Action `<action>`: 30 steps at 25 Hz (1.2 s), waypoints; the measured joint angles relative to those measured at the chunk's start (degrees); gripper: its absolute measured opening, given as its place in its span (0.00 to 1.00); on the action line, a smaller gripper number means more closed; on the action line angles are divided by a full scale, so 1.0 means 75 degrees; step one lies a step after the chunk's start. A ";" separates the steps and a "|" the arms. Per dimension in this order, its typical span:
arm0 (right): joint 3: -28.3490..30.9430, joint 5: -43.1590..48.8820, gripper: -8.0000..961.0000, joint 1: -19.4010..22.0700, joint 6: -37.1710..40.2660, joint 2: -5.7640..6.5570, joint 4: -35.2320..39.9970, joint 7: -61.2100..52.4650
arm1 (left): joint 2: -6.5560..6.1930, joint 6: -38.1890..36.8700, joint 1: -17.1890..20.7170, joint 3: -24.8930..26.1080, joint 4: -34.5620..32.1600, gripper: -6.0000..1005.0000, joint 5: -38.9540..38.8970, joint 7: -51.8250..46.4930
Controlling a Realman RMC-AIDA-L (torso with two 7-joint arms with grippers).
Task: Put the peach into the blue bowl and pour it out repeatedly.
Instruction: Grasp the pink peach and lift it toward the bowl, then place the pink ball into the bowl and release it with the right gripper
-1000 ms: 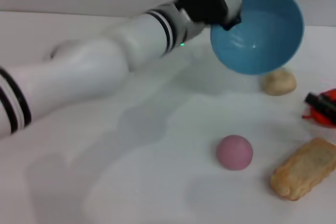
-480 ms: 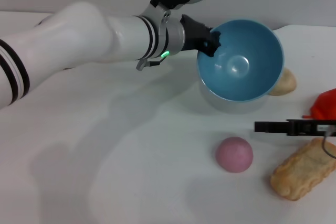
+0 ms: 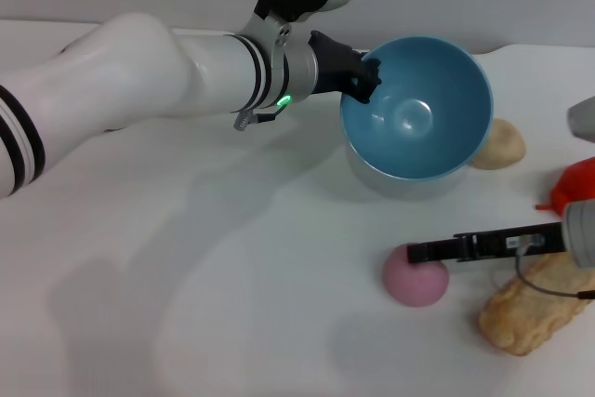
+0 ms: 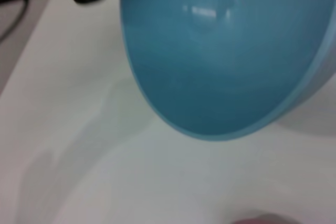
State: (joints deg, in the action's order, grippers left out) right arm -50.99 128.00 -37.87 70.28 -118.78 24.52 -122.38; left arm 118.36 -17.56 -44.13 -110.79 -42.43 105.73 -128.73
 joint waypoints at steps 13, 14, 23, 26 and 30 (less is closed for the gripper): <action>-0.0401 -0.0247 0.46 0.0017 -0.0364 -0.0029 -0.0021 -0.0018 | 0.0015 0.0034 -0.0003 0.0007 0.0017 0.01 0.0015 -0.0004; -0.0402 -0.0329 0.46 0.0061 -0.0314 -0.0026 0.0052 0.0043 | 0.0013 0.0034 -0.0002 0.0007 0.0017 0.01 0.0015 -0.0004; -0.0304 -0.1262 0.18 0.0376 0.0820 0.0011 0.0786 0.0851 | 0.0004 0.0096 -0.0025 0.0007 0.0092 0.01 0.0014 -0.0003; -0.0300 -0.1783 0.13 0.0588 0.1470 0.0027 0.1341 0.0969 | 0.0001 0.0121 -0.0027 0.0008 0.0112 0.01 0.0011 -0.0001; -0.0243 -0.2399 0.07 0.0951 0.2344 0.0036 0.2474 0.1465 | -0.0006 0.0092 -0.0052 0.0007 0.0211 0.01 0.0011 -0.0002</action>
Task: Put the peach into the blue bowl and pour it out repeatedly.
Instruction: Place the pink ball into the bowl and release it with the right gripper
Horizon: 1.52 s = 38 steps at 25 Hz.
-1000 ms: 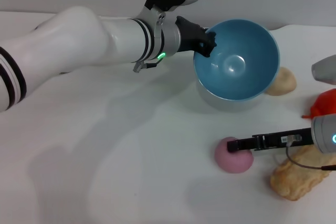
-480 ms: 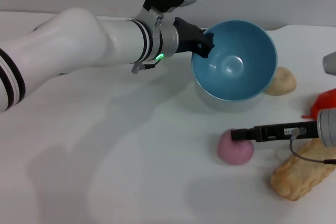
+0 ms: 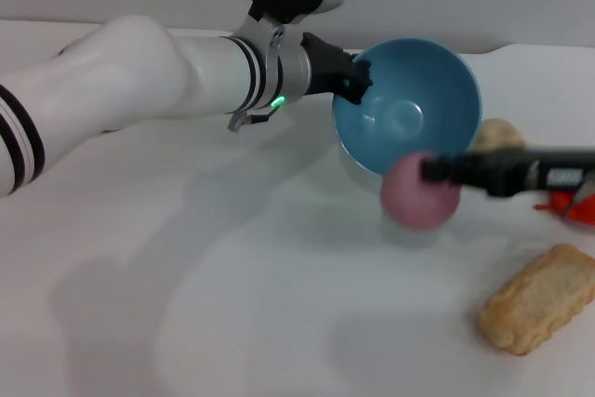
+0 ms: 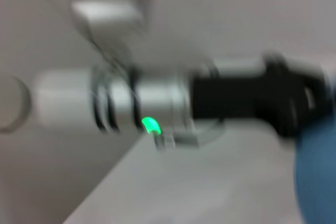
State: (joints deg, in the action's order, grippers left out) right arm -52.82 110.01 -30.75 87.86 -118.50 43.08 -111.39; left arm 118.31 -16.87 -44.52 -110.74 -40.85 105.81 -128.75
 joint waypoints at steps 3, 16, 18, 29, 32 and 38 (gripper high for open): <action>0.0294 -0.0346 0.05 0.0141 0.0145 -0.0005 0.0536 0.0445 | 0.0008 -0.0164 -0.0020 -0.0043 -0.0016 0.01 -0.0001 -0.0001; 0.0508 -0.0427 0.12 -0.0359 -0.1822 -0.0011 -0.0726 0.2033 | 0.0075 -0.0611 -0.0183 -0.0493 -0.0281 0.01 -0.0052 -0.0001; 0.0487 -0.0424 0.14 -0.0371 -0.1973 -0.0011 -0.0767 0.2082 | 0.0080 -0.0602 -0.0197 -0.0545 -0.0296 0.01 -0.0058 -0.0001; 0.0625 -0.0612 0.37 0.0135 -0.1878 -0.0003 -0.0291 0.2195 | 0.0059 -0.0491 -0.0205 -0.0547 -0.0248 0.00 -0.0017 0.0001; 0.0839 -0.1110 0.50 0.0449 -0.1885 -0.0032 -0.0058 0.2834 | 0.0057 -0.0405 -0.0212 -0.0570 -0.0243 0.01 -0.0011 0.0058; 0.1654 -0.2708 0.55 0.1290 -0.1916 -0.0016 0.0755 0.4024 | 0.0054 -0.0210 -0.0139 -0.0789 -0.0239 0.01 0.0007 0.0117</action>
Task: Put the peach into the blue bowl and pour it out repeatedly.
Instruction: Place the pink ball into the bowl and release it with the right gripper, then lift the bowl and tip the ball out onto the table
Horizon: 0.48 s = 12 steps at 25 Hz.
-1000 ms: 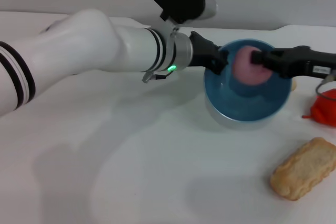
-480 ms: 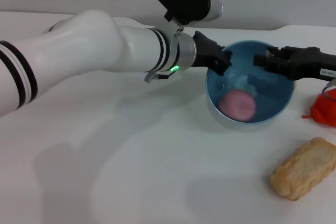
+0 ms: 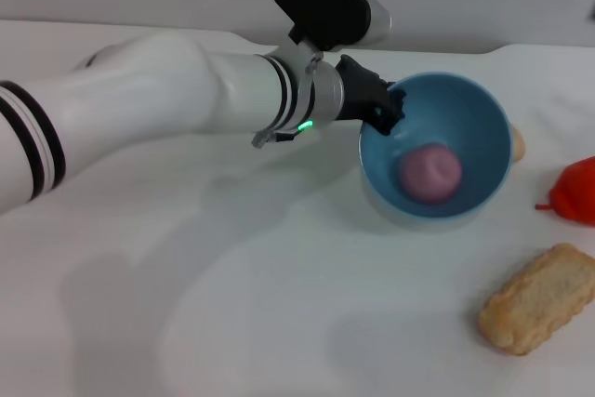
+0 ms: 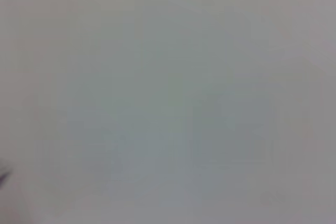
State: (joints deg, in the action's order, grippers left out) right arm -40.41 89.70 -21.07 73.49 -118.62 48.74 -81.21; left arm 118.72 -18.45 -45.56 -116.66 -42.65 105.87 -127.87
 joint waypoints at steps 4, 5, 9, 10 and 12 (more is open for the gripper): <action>0.0329 -0.0142 0.55 0.0193 -0.0322 -0.0026 -0.0681 0.1498 | -0.0004 0.0537 0.0068 -0.0480 -0.0056 0.01 0.0194 0.0237; 0.0353 -0.0291 0.55 0.0224 -0.0430 -0.0031 -0.1058 0.1988 | 0.0003 0.0675 0.0077 -0.0531 -0.0069 0.01 0.0273 0.0292; 0.0796 -0.1327 0.55 0.0387 -0.0696 -0.0022 -0.2726 0.3820 | 0.0023 0.1182 0.0011 -0.0779 -0.0151 0.01 0.0731 0.0649; 0.0925 -0.1646 0.55 0.0464 -0.0703 -0.0021 -0.3075 0.4226 | 0.0026 0.1287 -0.0002 -0.0835 -0.0181 0.00 0.0885 0.0775; 0.1080 -0.2185 0.55 0.0589 -0.0720 -0.0014 -0.3642 0.4916 | 0.0032 0.1554 -0.0026 -0.0955 -0.0353 0.01 0.1353 0.1098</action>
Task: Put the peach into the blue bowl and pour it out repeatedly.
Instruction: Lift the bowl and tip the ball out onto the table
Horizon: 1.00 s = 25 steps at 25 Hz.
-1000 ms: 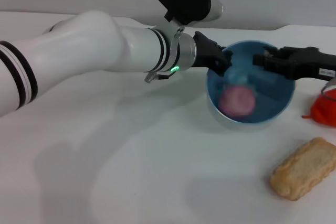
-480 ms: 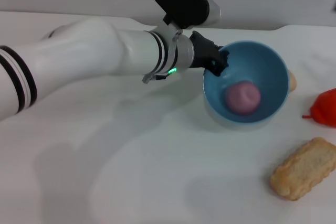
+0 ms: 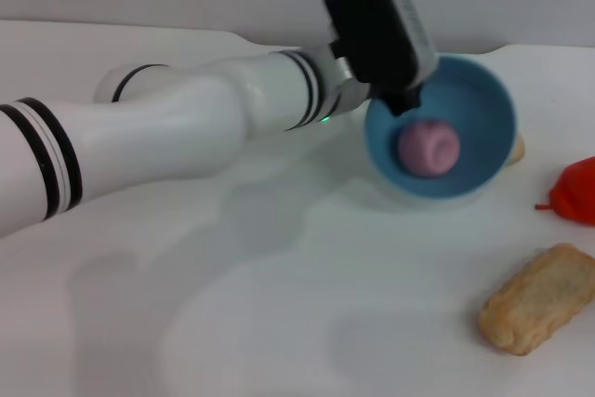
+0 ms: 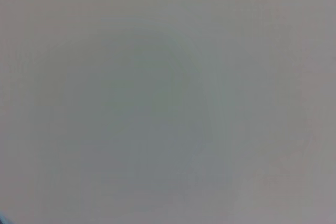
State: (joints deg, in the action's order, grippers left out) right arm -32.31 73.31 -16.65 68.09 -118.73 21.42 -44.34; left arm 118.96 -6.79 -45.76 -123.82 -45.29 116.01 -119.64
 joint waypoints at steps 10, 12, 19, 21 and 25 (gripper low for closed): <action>0.1189 -0.0347 0.55 0.0304 0.0200 -0.0016 -0.1545 0.1746 | 0.0007 0.1859 0.0066 -0.0729 -0.0628 0.01 0.1490 0.1931; 0.1217 -0.0350 0.55 0.0305 0.0226 -0.0015 -0.1630 0.1761 | 0.0013 0.2263 0.0110 -0.1029 -0.0617 0.01 0.1513 0.2422; 0.1300 -0.0353 0.55 0.0149 0.0286 -0.0019 -0.1864 0.1781 | 0.0018 0.3640 0.0474 -0.2018 -0.0476 0.01 0.1618 0.3723; 0.1362 -0.0353 0.55 0.0090 0.0323 -0.0020 -0.1942 0.1784 | 0.0015 0.3942 0.0590 -0.2125 -0.0422 0.01 0.1742 0.4077; 0.1629 -0.0353 0.55 0.0040 0.0486 -0.0031 -0.2173 0.1785 | 0.0009 0.4359 0.0833 -0.2213 -0.0341 0.01 0.2089 0.4684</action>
State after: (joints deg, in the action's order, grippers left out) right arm -20.10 70.66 -16.35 71.74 -118.96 5.13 -30.95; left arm 119.02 25.90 -39.52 -140.41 -47.85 131.68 -84.51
